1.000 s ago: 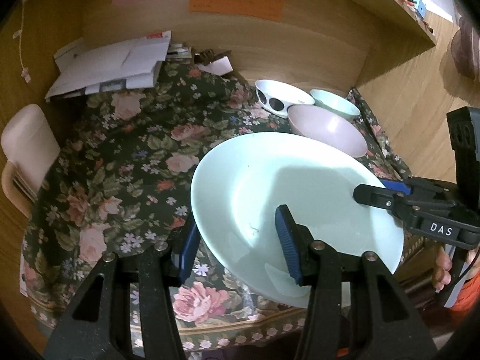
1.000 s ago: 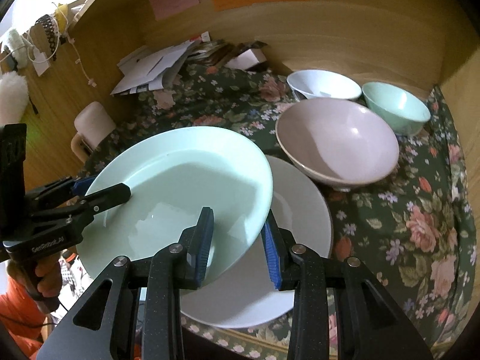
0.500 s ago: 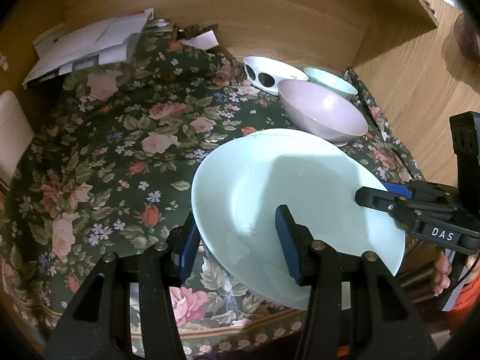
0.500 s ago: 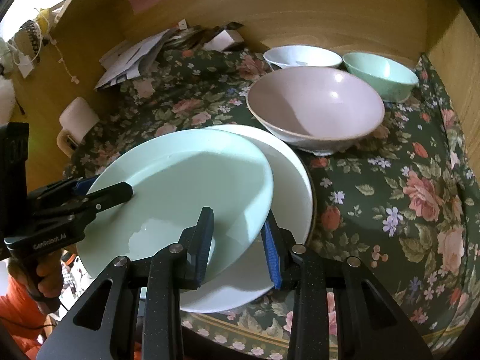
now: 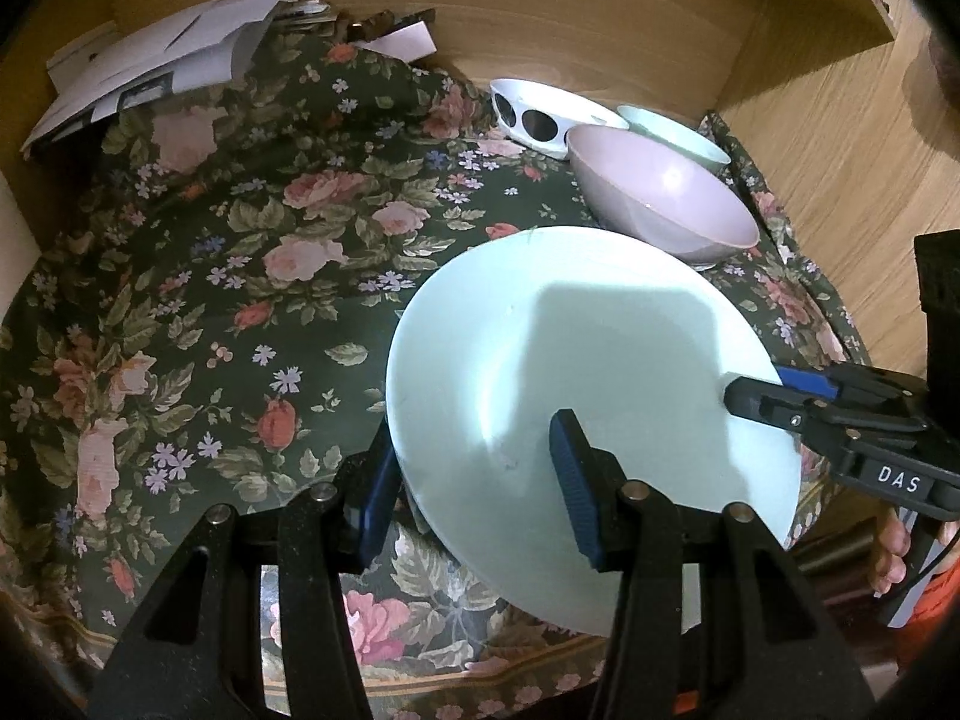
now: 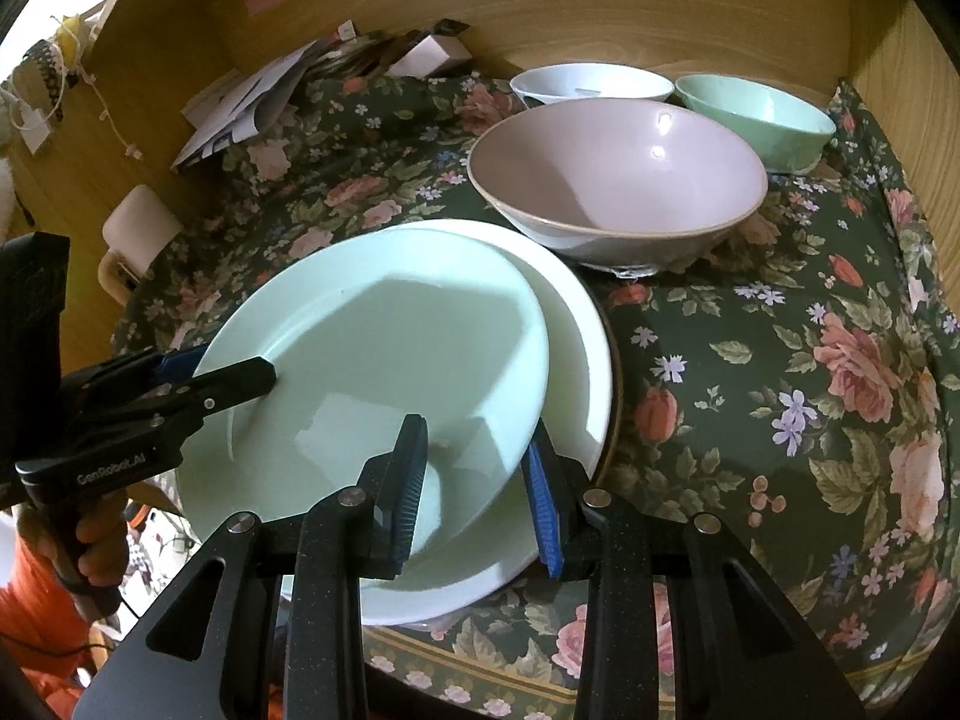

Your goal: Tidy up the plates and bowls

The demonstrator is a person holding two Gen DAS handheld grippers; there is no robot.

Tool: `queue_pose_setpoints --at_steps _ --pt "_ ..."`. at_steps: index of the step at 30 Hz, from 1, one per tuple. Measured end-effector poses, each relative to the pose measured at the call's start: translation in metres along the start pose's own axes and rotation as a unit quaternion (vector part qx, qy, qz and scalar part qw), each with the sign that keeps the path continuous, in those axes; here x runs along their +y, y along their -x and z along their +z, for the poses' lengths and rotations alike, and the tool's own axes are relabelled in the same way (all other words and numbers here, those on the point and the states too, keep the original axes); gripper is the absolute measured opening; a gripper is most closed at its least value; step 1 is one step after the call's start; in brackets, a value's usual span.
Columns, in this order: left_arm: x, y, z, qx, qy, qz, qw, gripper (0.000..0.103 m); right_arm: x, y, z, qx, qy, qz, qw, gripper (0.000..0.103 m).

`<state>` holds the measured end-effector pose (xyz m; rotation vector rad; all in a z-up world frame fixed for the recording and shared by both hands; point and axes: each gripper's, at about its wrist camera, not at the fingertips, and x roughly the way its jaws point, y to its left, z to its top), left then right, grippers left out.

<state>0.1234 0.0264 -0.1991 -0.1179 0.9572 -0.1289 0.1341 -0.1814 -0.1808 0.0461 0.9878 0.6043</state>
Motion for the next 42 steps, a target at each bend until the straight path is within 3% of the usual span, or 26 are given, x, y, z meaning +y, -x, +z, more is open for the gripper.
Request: queue_pose_setpoints --at_steps 8,13,18,26,31,37,42 --pt "-0.001 -0.004 0.002 0.012 -0.001 -0.007 0.9999 0.049 -0.002 0.005 -0.002 -0.002 -0.002 -0.002 1.000 0.027" --pt "-0.009 -0.005 0.003 0.004 -0.027 0.018 0.9994 0.049 -0.003 0.011 -0.003 -0.011 0.002 -0.018 1.000 0.026" --pt "-0.007 -0.002 0.005 0.001 -0.021 0.018 0.9996 0.049 -0.004 0.013 0.000 -0.011 -0.003 -0.021 1.000 0.026" --pt "-0.009 0.019 0.022 -0.027 -0.027 0.023 0.9990 0.051 -0.013 0.034 0.007 -0.041 -0.004 -0.039 0.998 0.027" --pt "-0.020 0.034 0.041 -0.058 -0.041 0.026 0.9971 0.061 -0.017 0.049 0.017 -0.068 -0.003 -0.049 0.996 0.027" --pt "-0.039 0.041 0.068 -0.090 -0.054 0.024 0.9942 0.072 -0.025 0.064 0.035 -0.104 -0.001 -0.070 0.992 0.036" --pt "-0.052 0.028 0.088 -0.087 -0.060 0.018 0.9942 0.078 -0.038 0.071 0.049 -0.123 -0.008 -0.079 0.989 0.049"
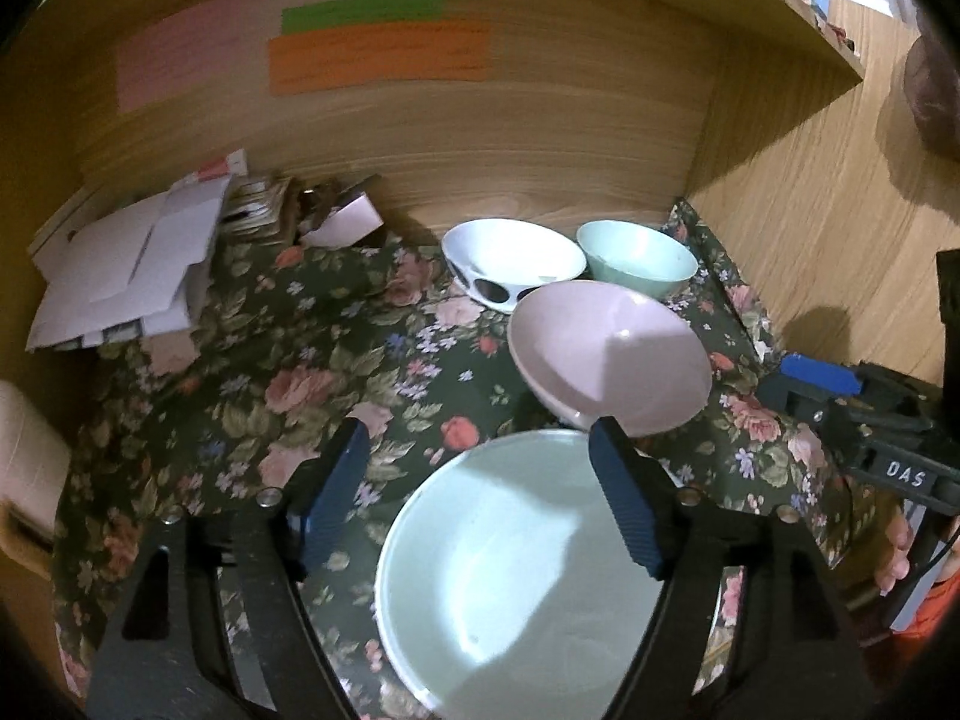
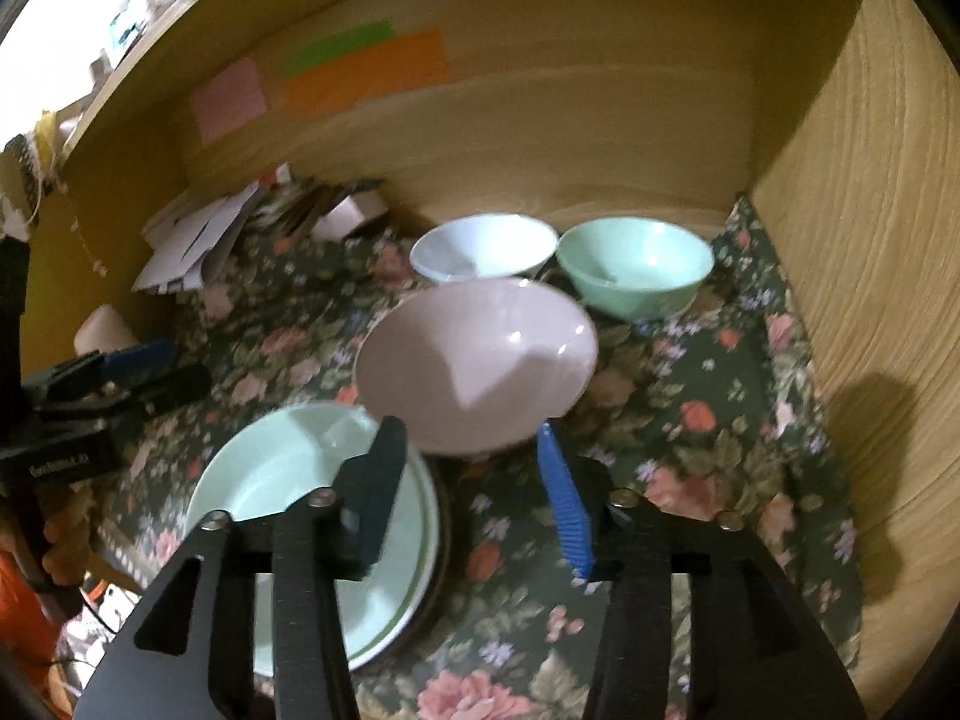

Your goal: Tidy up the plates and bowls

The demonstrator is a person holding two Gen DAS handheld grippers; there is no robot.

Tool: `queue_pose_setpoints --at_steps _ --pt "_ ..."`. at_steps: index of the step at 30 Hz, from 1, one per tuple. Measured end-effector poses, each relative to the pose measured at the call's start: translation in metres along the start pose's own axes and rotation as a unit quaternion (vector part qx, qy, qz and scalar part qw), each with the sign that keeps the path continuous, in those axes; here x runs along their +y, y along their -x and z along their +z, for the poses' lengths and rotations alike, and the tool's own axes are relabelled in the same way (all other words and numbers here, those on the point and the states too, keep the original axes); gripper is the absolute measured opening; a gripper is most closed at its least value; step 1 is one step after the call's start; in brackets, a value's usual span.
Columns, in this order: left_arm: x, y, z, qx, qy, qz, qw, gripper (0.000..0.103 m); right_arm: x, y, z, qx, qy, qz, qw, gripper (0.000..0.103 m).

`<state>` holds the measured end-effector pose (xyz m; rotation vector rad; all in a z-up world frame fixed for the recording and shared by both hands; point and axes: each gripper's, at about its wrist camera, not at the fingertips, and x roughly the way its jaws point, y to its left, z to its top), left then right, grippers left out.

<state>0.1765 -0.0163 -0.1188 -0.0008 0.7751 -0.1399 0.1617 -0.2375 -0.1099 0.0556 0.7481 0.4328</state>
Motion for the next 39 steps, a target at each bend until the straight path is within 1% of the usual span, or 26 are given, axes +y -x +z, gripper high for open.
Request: queue_pose_setpoints --at_steps 2,3,5,6,7,10,19,26,29,31,32,33,34,35,37,39 --pt "-0.005 -0.009 0.006 0.004 -0.005 -0.009 0.9999 0.083 -0.006 -0.002 0.006 -0.004 -0.003 -0.004 1.000 0.051" --pt "-0.007 -0.012 0.008 0.004 -0.007 -0.009 0.9999 0.085 -0.010 -0.003 0.009 -0.005 -0.007 -0.006 1.000 0.057" --pt "-0.013 -0.022 0.013 0.006 -0.015 -0.006 0.9999 0.086 -0.017 -0.005 0.012 -0.009 -0.014 -0.012 1.000 0.065" --pt "-0.015 -0.026 0.014 0.007 -0.016 -0.006 0.9998 0.087 -0.019 -0.006 0.014 -0.011 -0.016 -0.013 1.000 0.066" --pt "-0.017 -0.030 0.016 0.008 -0.017 -0.006 0.9998 0.088 -0.022 -0.008 0.016 -0.012 -0.022 -0.007 1.000 0.067" --pt "-0.022 -0.047 0.022 0.017 -0.019 -0.012 0.9996 0.089 -0.030 -0.016 0.019 -0.008 -0.026 -0.011 1.000 0.067" --pt "-0.024 -0.097 0.028 0.059 -0.019 -0.023 0.9978 0.089 -0.049 -0.051 0.021 0.017 -0.047 -0.010 0.999 0.067" --pt "-0.018 -0.128 0.029 0.081 -0.003 -0.029 0.9963 0.088 -0.055 -0.081 0.018 0.038 -0.057 -0.012 0.998 0.067" --pt "-0.015 -0.138 0.027 0.092 0.004 -0.030 0.9953 0.077 -0.054 -0.092 0.019 0.048 -0.056 -0.012 0.997 0.067" --pt "-0.012 -0.144 0.026 0.098 0.008 -0.034 0.9945 0.067 -0.055 -0.098 0.018 0.056 -0.058 -0.005 0.997 0.066" --pt "-0.011 -0.146 0.025 0.102 0.010 -0.037 0.9941 0.065 -0.055 -0.101 0.018 0.059 -0.060 -0.003 0.996 0.061" --pt "-0.011 -0.149 0.024 0.105 0.013 -0.040 0.9936 0.060 -0.055 -0.104 0.017 0.063 -0.062 -0.001 0.996 0.056" --pt "-0.011 -0.151 0.024 0.108 0.014 -0.043 0.9932 0.056 -0.055 -0.107 0.017 0.068 -0.063 0.003 0.996 0.053" --pt "-0.011 -0.152 0.024 0.110 0.014 -0.046 0.9927 0.054 -0.055 -0.110 0.016 0.073 -0.067 0.007 0.995 0.047" --pt "-0.012 -0.156 0.024 0.119 0.013 -0.060 0.9910 0.046 -0.056 -0.114 0.015 0.082 -0.074 0.015 0.994 0.041" --pt "-0.014 -0.158 0.023 0.127 0.011 -0.070 0.9895 0.040 -0.056 -0.117 0.013 0.090 -0.080 0.024 0.992 0.031"
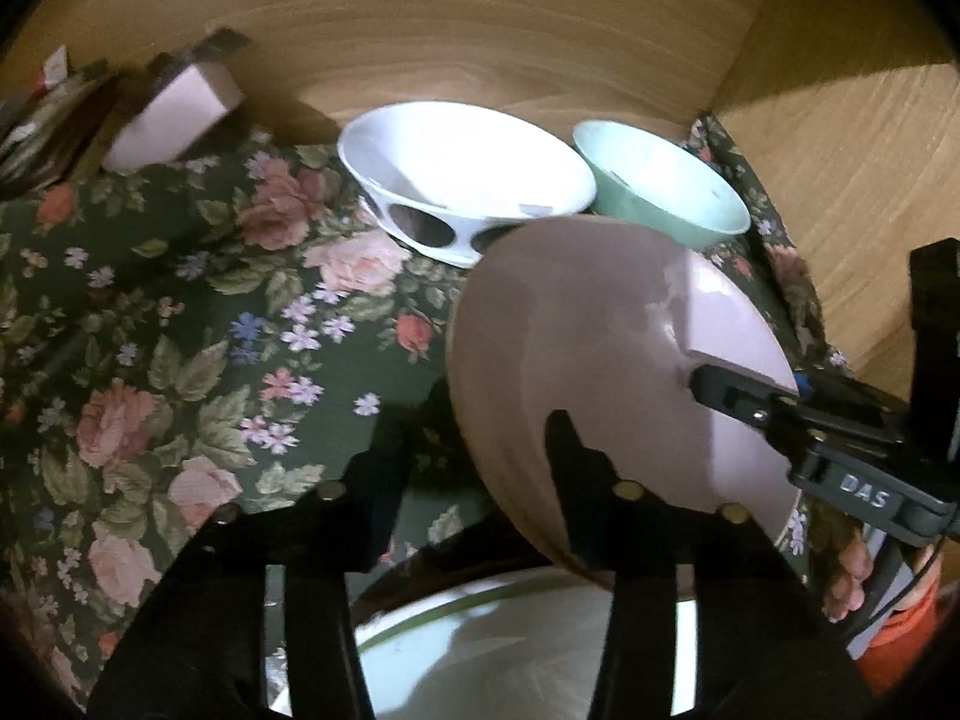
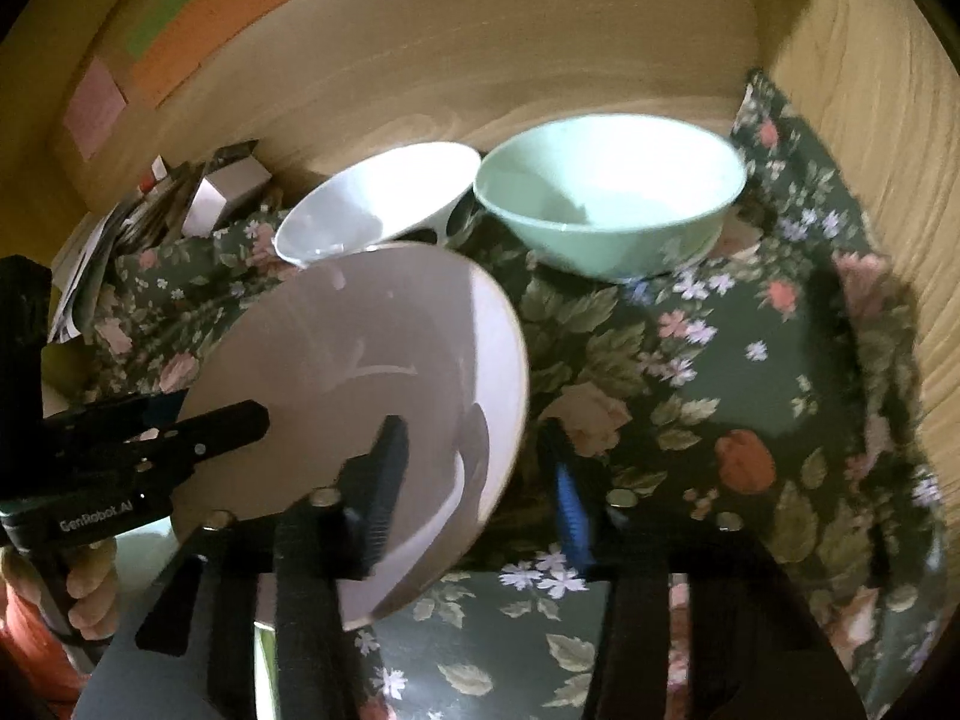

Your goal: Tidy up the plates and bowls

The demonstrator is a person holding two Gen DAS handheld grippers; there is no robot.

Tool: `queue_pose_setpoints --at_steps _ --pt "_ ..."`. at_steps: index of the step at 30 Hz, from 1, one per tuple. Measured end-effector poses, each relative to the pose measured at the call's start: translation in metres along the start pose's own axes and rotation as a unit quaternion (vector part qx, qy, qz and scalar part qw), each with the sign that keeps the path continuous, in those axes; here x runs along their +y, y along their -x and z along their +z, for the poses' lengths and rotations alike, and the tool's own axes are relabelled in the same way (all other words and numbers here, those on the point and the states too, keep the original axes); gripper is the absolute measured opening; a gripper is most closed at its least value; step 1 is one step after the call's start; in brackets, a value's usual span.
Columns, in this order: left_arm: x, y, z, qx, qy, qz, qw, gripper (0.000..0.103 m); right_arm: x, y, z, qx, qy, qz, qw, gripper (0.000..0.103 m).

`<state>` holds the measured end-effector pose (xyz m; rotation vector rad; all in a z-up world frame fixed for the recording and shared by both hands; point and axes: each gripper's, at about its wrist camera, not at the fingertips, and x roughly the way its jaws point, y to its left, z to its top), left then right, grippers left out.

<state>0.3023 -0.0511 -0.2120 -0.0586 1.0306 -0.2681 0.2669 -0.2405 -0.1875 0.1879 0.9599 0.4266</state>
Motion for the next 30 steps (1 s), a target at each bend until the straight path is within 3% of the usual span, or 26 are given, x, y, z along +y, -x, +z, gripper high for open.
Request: queue_pose_setpoints --at_steps 7,18,30 --pt "-0.012 -0.007 0.000 0.012 -0.019 -0.009 0.9997 0.026 0.002 -0.002 -0.002 0.011 -0.004 -0.007 1.000 0.021" --pt "-0.022 -0.001 0.000 0.000 -0.032 0.008 0.9994 0.026 0.007 0.010 -0.004 -0.012 0.004 -0.017 1.000 0.020" --pt "-0.031 0.048 -0.006 -0.050 -0.039 0.009 0.9980 0.026 0.027 0.050 -0.006 -0.051 0.011 -0.009 0.999 0.020"
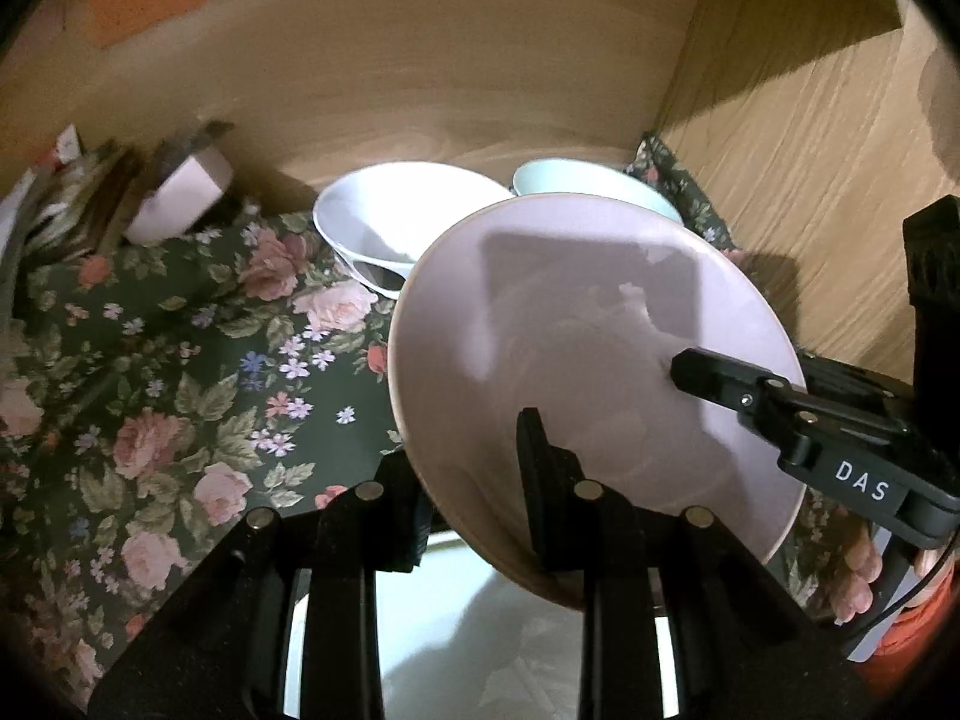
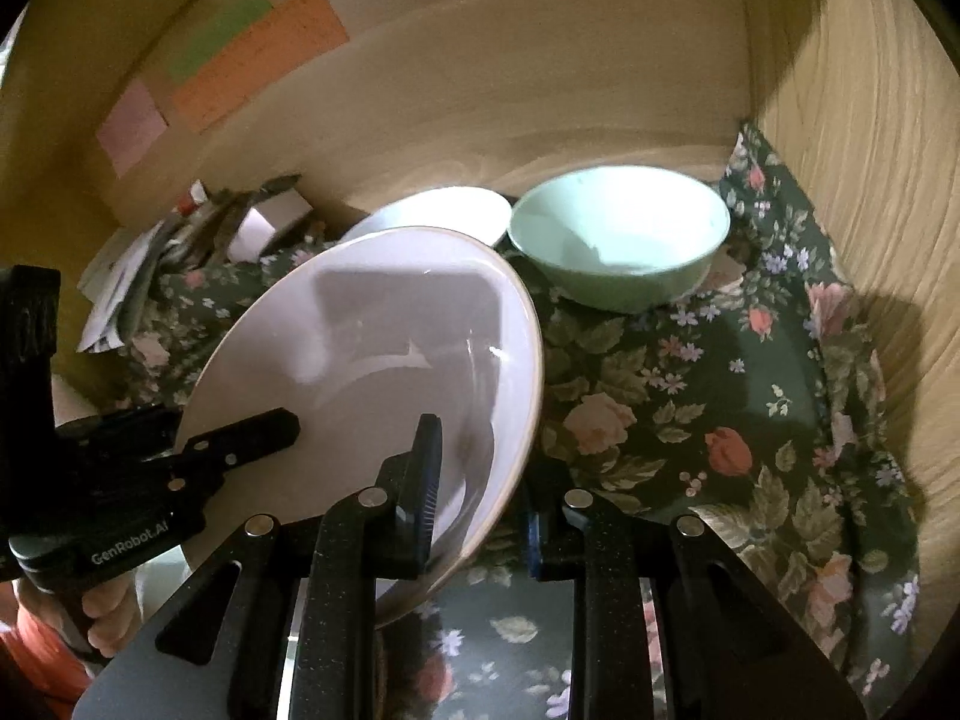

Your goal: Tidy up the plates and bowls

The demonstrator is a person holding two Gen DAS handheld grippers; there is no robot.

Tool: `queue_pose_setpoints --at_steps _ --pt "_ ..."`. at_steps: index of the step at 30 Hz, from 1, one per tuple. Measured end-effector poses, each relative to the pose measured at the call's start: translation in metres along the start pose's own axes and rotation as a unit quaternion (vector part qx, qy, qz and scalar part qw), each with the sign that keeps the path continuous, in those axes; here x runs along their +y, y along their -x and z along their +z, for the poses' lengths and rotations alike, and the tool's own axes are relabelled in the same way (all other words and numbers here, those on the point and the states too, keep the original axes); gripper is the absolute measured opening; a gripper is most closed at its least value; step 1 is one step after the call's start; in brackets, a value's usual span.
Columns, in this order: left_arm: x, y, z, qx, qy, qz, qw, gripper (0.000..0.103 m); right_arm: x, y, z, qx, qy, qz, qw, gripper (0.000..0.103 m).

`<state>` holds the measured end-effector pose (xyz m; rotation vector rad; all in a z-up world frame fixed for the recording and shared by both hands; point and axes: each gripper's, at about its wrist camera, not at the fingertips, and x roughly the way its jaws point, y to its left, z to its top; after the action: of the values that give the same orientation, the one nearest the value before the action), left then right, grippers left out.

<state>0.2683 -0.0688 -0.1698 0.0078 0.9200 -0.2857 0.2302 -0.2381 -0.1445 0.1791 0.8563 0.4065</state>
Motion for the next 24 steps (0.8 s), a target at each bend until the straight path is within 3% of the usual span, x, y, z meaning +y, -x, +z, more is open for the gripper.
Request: queue_pose_setpoints --at_steps 12,24 --pt "0.014 0.064 -0.021 -0.038 0.013 0.019 0.9990 0.026 0.048 0.028 -0.005 -0.019 0.026 0.016 0.999 0.020" --pt "0.049 0.120 -0.063 -0.062 0.050 0.054 0.9953 0.026 0.107 0.032 -0.021 -0.017 0.061 0.056 0.996 0.020"
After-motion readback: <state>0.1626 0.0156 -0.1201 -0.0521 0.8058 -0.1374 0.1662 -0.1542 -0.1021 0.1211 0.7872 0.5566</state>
